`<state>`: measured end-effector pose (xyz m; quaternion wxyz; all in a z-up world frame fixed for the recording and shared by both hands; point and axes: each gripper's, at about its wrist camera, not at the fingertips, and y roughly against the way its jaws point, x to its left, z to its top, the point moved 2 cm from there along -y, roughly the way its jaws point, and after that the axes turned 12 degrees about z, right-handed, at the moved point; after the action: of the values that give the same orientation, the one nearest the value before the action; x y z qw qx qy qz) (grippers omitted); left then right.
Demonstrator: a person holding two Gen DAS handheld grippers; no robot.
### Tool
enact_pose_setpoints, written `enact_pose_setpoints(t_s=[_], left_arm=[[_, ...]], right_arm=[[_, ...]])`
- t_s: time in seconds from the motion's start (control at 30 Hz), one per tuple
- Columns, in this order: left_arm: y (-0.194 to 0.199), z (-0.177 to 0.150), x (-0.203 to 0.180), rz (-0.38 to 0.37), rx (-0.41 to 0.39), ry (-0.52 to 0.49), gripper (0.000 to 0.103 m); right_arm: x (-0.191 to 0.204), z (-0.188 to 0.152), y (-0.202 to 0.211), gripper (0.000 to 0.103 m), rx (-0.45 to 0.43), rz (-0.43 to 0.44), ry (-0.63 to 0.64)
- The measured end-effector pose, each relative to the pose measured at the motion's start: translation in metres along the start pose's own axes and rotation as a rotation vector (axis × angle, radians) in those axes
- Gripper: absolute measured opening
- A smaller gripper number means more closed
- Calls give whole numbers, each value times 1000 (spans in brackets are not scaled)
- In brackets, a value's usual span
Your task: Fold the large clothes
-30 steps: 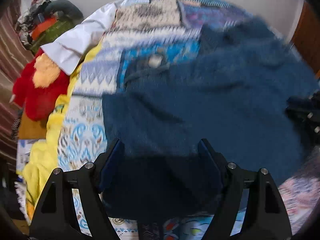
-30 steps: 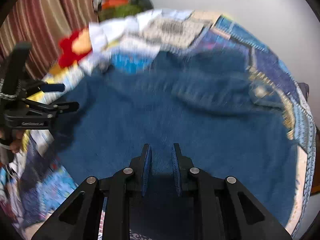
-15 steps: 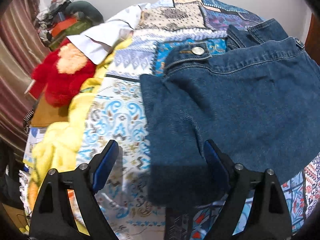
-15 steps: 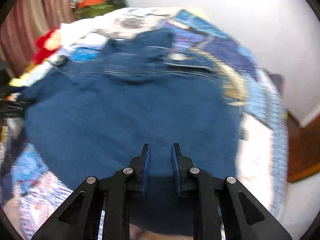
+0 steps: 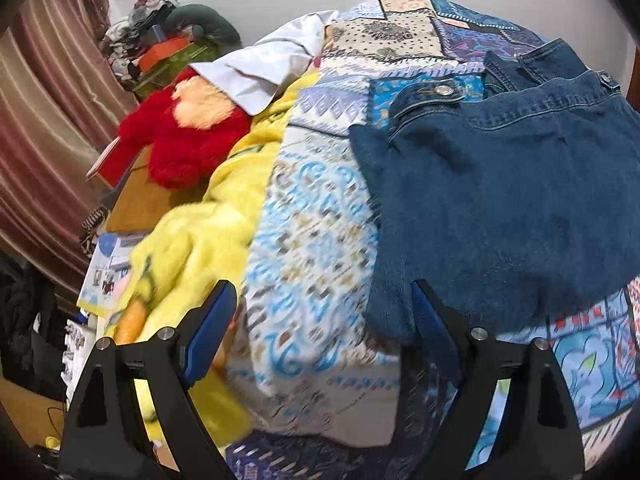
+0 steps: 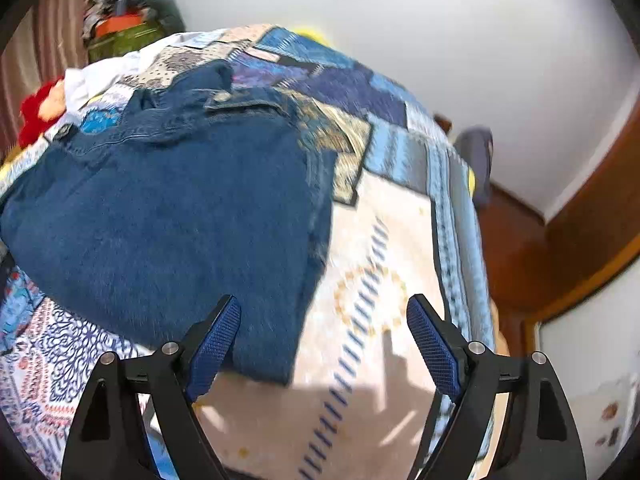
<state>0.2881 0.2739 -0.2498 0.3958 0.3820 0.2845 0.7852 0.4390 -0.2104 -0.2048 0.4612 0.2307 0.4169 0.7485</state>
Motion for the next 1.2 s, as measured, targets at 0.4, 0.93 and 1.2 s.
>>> enact_pose_setpoints(t_s=[0.4,0.93,1.2], left_arm=[[22,-7,54,-44,55,252,89],[-18,-30,-35,-655,392,603,89],[-60,-3,-80,-775,451,677,82]], right_arm=[[20,13,48,84,-108,72,-4],[135,54,-37,93,23,416,-67],[147,37,-56,94,40,365,89]])
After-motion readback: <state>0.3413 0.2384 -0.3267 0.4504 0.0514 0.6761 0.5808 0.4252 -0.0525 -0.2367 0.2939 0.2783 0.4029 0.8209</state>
